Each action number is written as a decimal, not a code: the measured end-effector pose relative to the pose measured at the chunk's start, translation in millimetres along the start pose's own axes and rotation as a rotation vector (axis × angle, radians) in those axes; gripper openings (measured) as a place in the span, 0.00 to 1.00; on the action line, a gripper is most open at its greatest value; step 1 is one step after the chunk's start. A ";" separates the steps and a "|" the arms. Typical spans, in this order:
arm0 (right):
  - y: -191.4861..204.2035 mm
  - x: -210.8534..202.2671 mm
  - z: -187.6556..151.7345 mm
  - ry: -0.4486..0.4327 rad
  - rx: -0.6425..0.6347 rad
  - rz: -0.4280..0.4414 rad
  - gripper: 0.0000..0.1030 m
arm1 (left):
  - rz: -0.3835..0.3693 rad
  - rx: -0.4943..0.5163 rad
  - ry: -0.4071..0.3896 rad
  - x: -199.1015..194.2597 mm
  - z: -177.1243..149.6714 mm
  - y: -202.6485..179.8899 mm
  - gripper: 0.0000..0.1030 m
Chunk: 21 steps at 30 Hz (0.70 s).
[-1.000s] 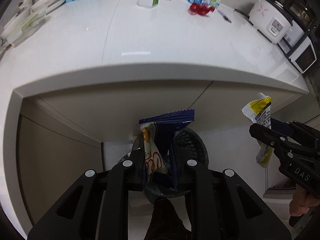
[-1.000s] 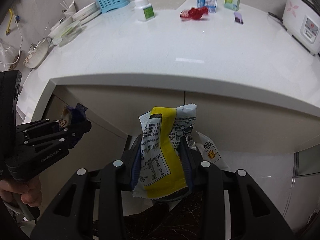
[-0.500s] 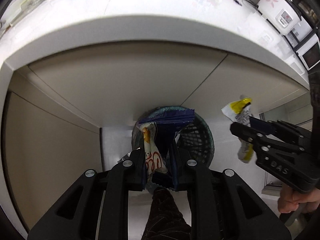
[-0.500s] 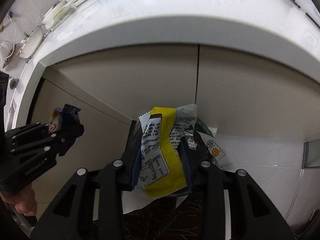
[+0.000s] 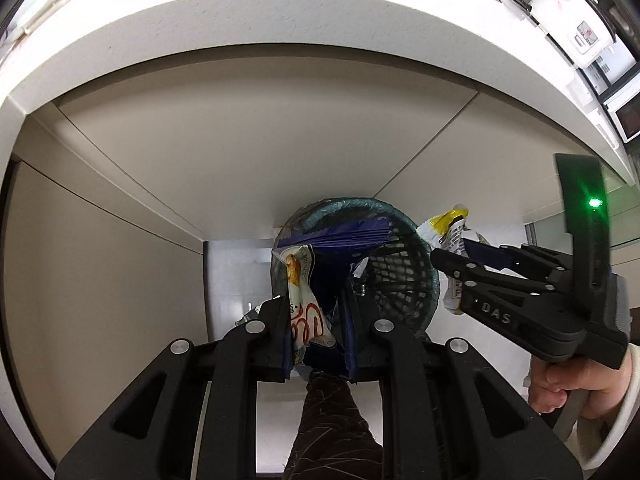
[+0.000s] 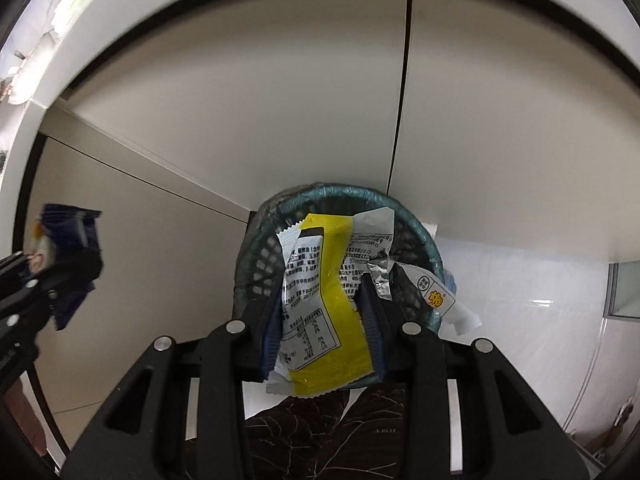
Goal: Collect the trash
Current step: 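Open the right tool to drop the yellow wrapper into the wastebasket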
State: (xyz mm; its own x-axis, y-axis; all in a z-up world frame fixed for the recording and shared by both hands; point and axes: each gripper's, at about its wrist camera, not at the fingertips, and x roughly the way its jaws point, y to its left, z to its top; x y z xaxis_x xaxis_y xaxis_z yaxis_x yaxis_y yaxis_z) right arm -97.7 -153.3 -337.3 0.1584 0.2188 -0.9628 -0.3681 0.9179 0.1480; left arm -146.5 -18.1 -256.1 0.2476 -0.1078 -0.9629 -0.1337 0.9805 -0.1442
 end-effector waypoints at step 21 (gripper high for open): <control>15.5 20.4 4.5 0.049 -0.018 0.023 0.62 | 0.004 -0.021 0.035 8.2 1.1 1.6 0.17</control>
State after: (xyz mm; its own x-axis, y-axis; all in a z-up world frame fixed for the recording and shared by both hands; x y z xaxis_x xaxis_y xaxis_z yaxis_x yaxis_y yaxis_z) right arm -96.1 -133.1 -353.7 0.1044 0.2228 -0.9693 -0.3878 0.9066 0.1666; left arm -143.7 -17.2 -264.0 0.2134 -0.1095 -0.9708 -0.1548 0.9773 -0.1443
